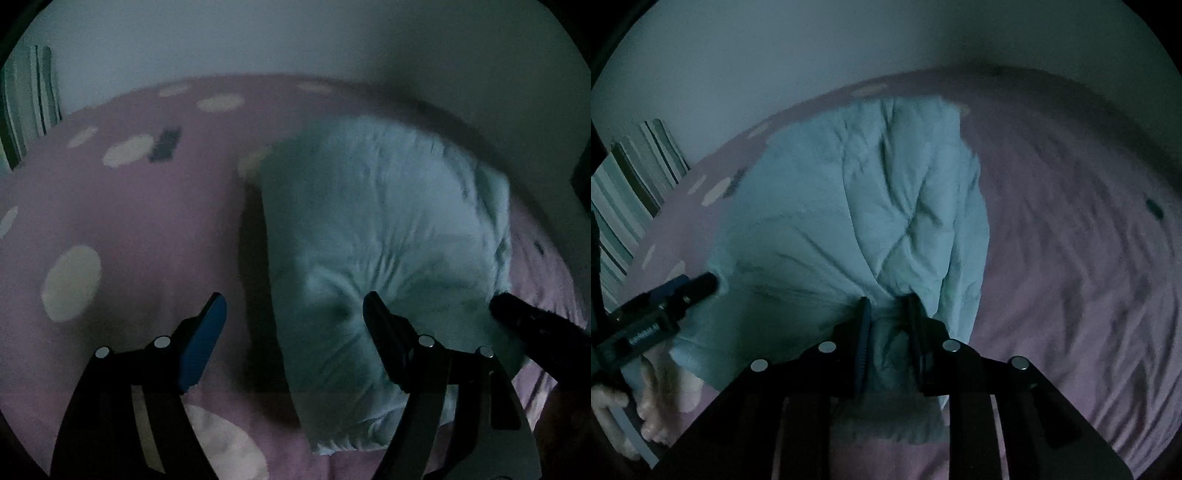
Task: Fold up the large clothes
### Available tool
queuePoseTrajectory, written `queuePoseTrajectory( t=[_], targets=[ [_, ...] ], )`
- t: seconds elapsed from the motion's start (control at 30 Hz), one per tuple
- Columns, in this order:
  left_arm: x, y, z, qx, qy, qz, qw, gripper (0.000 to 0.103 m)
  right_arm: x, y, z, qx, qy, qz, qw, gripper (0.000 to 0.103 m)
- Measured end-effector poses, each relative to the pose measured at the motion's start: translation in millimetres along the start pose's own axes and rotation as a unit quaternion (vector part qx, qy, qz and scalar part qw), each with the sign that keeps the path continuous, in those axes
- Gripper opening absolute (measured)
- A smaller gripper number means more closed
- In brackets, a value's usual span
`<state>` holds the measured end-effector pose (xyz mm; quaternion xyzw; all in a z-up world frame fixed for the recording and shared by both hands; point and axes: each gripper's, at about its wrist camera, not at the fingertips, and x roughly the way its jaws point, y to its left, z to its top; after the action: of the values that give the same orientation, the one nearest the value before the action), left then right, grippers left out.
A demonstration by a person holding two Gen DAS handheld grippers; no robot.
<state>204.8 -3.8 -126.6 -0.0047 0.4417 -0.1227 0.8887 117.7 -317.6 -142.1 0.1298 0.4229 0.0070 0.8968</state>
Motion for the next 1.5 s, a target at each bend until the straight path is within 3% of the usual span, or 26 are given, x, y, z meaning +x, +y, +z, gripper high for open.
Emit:
queuePoseTrajectory(
  t=[0.23, 0.4, 0.53, 0.7, 0.83, 1.07, 1.37, 1.43, 1.5],
  targets=[
    [4.5, -4.5, 54.4, 0.019, -0.038, 0.006, 0.9991, 0.075, -6.4, -7.3, 56.8, -0.001, -0.055, -0.008, 0.998, 0.021],
    [39.4, -21.3, 79.1, 0.050, -0.022, 0.013, 0.9984, 0.072, 32.5, -9.9, 82.7, -0.007, -0.039, -0.009, 0.999, 0.021],
    [67.1, -28.8, 75.5, 0.060, 0.013, 0.020, 0.9979, 0.069, 65.6, -18.3, 81.1, -0.001, 0.005, -0.019, 1.000, 0.021],
    [91.4, -42.4, 70.1, 0.092, 0.044, 0.066, 0.9927, 0.066, 93.9, -24.0, 76.1, 0.002, 0.041, -0.017, 0.999, 0.021],
    [106.0, -42.8, 69.7, 0.082, 0.066, 0.066, 0.9923, 0.063, 111.8, -25.0, 72.4, 0.001, 0.053, -0.023, 0.998, 0.021],
    [123.4, -32.6, 65.5, 0.065, 0.077, 0.054, 0.9935, 0.066, 119.2, -22.1, 70.5, -0.004, 0.038, -0.037, 0.999, 0.020],
    [107.8, -29.4, 64.9, 0.057, 0.056, 0.030, 0.9964, 0.067, 103.7, -22.4, 67.2, -0.010, 0.013, -0.036, 0.999, 0.022],
    [102.3, -29.3, 64.5, 0.057, 0.046, 0.034, 0.9967, 0.071, 97.2, -20.4, 65.0, -0.008, 0.006, -0.036, 0.999, 0.024],
    [95.4, -28.7, 63.4, 0.056, 0.038, 0.035, 0.9971, 0.074, 88.0, -19.9, 63.8, -0.008, -0.004, -0.038, 0.999, 0.033]
  ],
)
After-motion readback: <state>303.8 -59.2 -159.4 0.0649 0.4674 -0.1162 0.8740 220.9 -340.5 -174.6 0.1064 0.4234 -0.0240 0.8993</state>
